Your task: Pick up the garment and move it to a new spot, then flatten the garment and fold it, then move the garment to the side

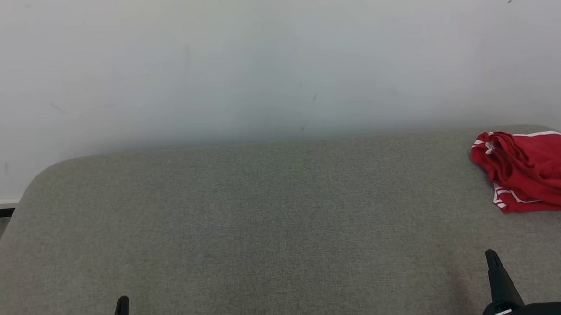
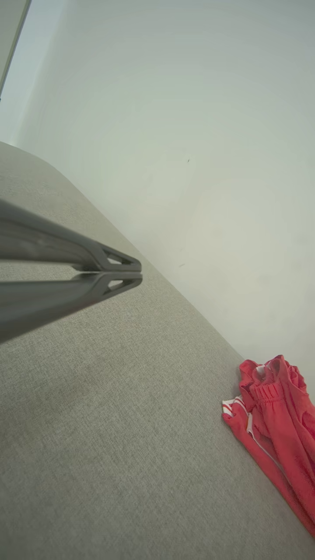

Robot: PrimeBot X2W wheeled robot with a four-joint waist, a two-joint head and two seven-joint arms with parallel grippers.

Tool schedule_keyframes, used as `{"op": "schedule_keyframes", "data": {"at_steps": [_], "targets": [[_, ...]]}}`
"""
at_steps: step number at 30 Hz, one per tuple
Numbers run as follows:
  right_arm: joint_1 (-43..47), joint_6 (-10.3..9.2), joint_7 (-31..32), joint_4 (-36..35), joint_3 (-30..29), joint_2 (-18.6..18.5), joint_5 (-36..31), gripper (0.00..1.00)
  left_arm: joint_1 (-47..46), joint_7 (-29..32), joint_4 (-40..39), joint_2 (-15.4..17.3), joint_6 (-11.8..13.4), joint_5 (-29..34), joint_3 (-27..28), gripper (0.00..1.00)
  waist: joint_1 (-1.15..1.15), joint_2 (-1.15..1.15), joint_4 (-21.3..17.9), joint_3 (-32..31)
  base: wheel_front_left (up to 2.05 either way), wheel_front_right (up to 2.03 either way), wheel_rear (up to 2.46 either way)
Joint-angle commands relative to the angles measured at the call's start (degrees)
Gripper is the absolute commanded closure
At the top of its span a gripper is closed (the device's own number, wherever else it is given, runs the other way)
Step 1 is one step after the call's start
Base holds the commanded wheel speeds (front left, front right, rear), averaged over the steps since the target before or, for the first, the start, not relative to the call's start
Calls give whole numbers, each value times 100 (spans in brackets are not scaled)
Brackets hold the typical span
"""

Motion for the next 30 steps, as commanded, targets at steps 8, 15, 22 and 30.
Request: {"op": "schedule_keyframes", "data": {"at_steps": [8, 15, 22, 30], "targets": [[-245, -6, 143, -6, -72, 28, 669, 100, -283, 167, -16, -13, -38, -643, 81, 100, 0, 0, -10, 61, 0, 0, 0], [-340, -7, 245, 34, -104, 48, 1112, 100, -379, 286, 17, -31, -50, -1080, 114, 100, 0, 0, -18, 110, 0, 0, 0], [-426, -7, 339, 71, -134, 68, 1533, 100, -469, 397, 44, -49, -50, -1480, 148, 100, 0, 0, -26, 159, 0, 0, 0], [-515, -8, 438, 110, -167, 89, 1984, 100, -561, 510, 76, -68, -58, -1902, 184, 100, 0, 0, -35, 215, 0, 0, 0]]}}
